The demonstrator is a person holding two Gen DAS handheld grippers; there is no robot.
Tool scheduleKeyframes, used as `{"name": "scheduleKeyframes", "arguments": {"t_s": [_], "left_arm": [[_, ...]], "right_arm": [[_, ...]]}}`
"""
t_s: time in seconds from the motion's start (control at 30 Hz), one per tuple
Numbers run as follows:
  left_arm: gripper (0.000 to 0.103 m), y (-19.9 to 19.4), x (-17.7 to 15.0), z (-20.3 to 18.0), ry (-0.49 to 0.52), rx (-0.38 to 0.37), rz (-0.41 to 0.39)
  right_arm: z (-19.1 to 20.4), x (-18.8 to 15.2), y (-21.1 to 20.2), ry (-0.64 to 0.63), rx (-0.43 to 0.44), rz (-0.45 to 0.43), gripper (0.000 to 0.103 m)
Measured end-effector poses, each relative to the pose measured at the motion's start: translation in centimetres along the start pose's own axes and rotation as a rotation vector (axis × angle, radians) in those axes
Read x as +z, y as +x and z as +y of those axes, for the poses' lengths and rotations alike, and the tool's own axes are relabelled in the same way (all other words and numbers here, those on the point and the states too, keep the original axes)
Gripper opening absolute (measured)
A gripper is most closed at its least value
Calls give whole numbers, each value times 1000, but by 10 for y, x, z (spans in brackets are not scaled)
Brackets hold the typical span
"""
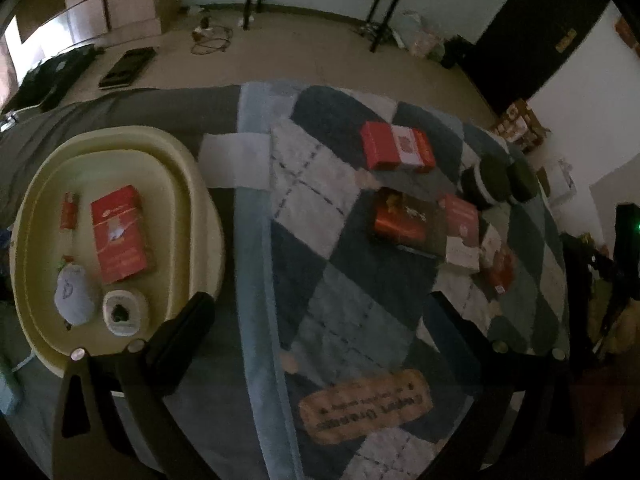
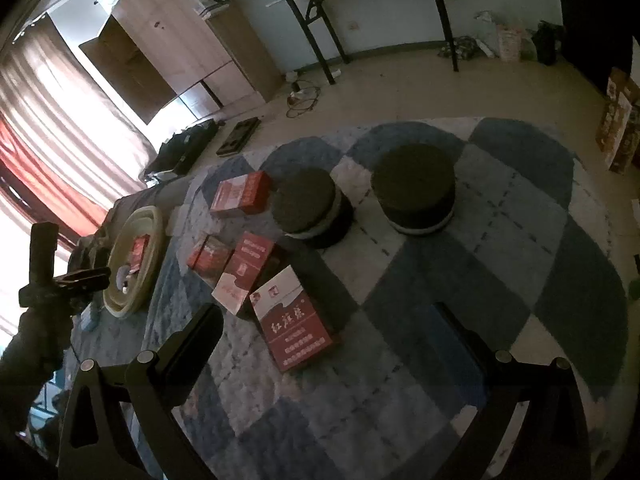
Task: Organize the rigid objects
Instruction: 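Withdraw both tools from the basin back over the quilt, then grasp the dark red box with the left gripper while the right grasps a dark round sponge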
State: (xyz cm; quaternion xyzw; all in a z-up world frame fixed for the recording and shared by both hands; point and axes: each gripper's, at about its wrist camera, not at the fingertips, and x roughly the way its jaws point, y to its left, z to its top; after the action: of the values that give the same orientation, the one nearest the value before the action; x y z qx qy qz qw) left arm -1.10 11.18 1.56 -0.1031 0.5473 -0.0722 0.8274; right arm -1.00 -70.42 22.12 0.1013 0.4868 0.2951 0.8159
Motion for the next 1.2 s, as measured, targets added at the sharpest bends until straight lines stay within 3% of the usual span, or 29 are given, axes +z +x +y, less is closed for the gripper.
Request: {"name": "scheduleKeyframes", "arguments": {"t_s": [0.3,0.6,0.67,0.8,0.93,1.1,1.2], "left_arm": [[103,0,2,7,-33,-7,-11],[103,20,8,-18,-16,-22,11],[103,32,10,-40,44,41,17],[103,57,12,-87,180,32,23],[103,86,24,-115,234,47,30],[103,120,38,-124,274,97,51],[103,143,37,-118,253,72,121]], "right_arm": [[7,2,0,-29,-19,-8,103],[4,10,15,-45,-68,-3,103],[-1,14,21,-27,-89,-1,103],[-9,28,38,-64,-165,-4,103],[-18,39,59,-94,-225,12,103],[-33,37,69,-53,-222,16,103],[-41,34,73,-43,-218,17,103]]}}
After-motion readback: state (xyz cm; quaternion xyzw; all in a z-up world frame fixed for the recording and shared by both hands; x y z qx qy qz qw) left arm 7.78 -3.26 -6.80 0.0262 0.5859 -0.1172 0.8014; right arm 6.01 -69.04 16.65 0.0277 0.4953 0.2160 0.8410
